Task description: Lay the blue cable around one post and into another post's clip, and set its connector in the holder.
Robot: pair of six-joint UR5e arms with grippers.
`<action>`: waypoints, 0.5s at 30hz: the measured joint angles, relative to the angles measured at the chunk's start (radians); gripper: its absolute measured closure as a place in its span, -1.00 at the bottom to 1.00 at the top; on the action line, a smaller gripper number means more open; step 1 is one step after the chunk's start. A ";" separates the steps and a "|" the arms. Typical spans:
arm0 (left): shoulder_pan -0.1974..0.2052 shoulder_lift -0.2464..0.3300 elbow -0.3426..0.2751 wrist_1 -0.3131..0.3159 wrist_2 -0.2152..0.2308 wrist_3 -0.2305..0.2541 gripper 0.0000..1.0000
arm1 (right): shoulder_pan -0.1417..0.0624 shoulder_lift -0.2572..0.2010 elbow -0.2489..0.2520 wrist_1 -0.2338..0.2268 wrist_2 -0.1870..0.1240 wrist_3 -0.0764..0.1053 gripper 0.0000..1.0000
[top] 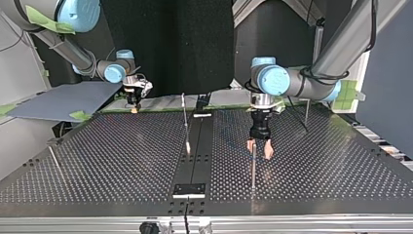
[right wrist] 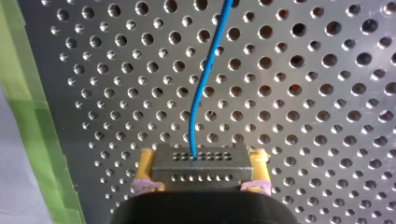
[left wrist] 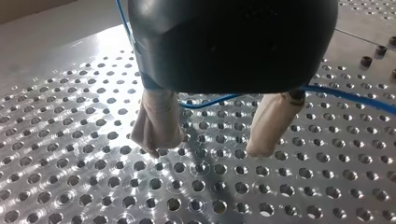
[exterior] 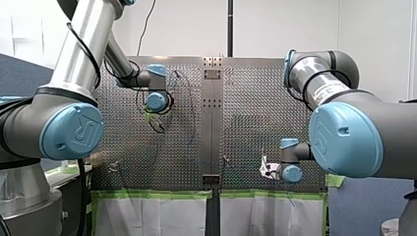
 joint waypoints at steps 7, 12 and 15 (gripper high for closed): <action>0.003 0.000 0.002 -0.002 0.000 0.023 -0.98 | -0.007 -0.001 -0.001 0.000 0.011 -0.005 1.00; 0.006 0.000 0.003 -0.002 -0.003 0.034 -0.98 | -0.017 -0.020 0.001 0.014 0.018 -0.021 1.00; 0.007 0.000 0.003 -0.002 -0.004 0.039 -0.98 | -0.022 -0.043 0.013 0.027 0.016 -0.024 1.00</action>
